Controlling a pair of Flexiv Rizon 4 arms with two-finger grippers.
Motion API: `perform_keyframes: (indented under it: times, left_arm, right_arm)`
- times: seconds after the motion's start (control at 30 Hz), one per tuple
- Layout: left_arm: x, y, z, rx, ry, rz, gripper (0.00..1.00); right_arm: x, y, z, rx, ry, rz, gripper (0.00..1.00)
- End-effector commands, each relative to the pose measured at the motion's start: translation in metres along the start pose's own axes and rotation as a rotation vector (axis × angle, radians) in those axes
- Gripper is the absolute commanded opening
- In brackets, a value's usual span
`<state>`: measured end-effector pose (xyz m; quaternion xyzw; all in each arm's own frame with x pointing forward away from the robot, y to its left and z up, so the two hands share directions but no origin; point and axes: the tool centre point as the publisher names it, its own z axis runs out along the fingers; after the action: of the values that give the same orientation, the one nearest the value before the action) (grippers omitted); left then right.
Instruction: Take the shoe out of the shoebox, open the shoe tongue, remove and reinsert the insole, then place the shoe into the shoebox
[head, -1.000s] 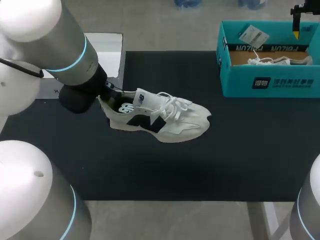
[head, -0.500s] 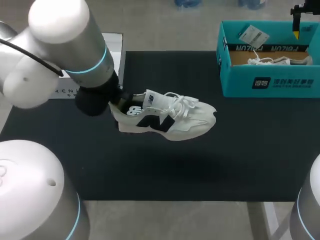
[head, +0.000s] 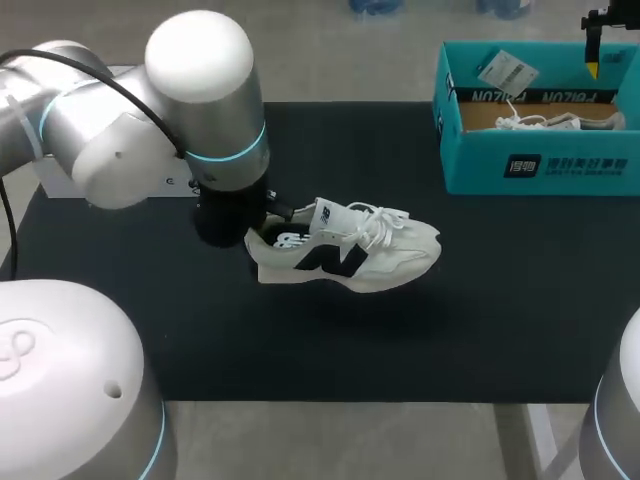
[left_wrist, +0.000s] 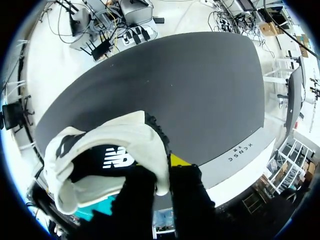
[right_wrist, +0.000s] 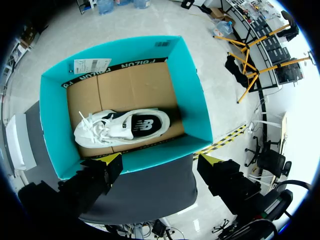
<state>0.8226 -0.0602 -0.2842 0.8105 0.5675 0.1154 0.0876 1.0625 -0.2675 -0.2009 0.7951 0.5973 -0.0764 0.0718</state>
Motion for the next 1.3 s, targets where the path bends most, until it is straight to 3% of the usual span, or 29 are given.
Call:
perform_keyframes:
  times: [0.03, 0.77, 1.0, 1.03, 1.07, 1.1, 1.3]
  left_arm:
    - [-0.007, 0.002, 0.018, 0.013, 0.004, -0.005, 0.0]
    - [-0.018, -0.023, 0.076, 0.074, 0.089, -0.019, 0.0]
    - [-0.02, -0.026, 0.082, 0.076, 0.119, -0.003, 0.0]
    - [-0.02, -0.026, 0.082, 0.075, 0.12, -0.001, 0.18]
    - [-0.019, -0.027, 0.081, 0.069, 0.137, -0.001, 0.86]
    - [-0.018, -0.027, 0.079, 0.063, 0.138, 0.002, 1.0]
    - [-0.008, -0.024, 0.052, 0.027, 0.106, -0.016, 1.0]
  right_arm:
    - [0.0, 0.0, 0.0, -0.001, 0.001, 0.001, 1.0]
    - [0.0, 0.0, 0.0, -0.001, 0.001, 0.001, 1.0]
    - [0.0, 0.0, 0.0, -0.001, 0.001, 0.001, 1.0]
    - [0.0, 0.0, 0.0, -0.001, 0.001, 0.001, 1.0]
    - [0.0, 0.0, 0.0, -0.001, 0.001, 0.001, 1.0]
    - [0.0, 0.0, 0.0, -0.001, 0.001, 0.001, 1.0]
    - [0.0, 0.0, 0.0, -0.001, 0.001, 0.001, 1.0]
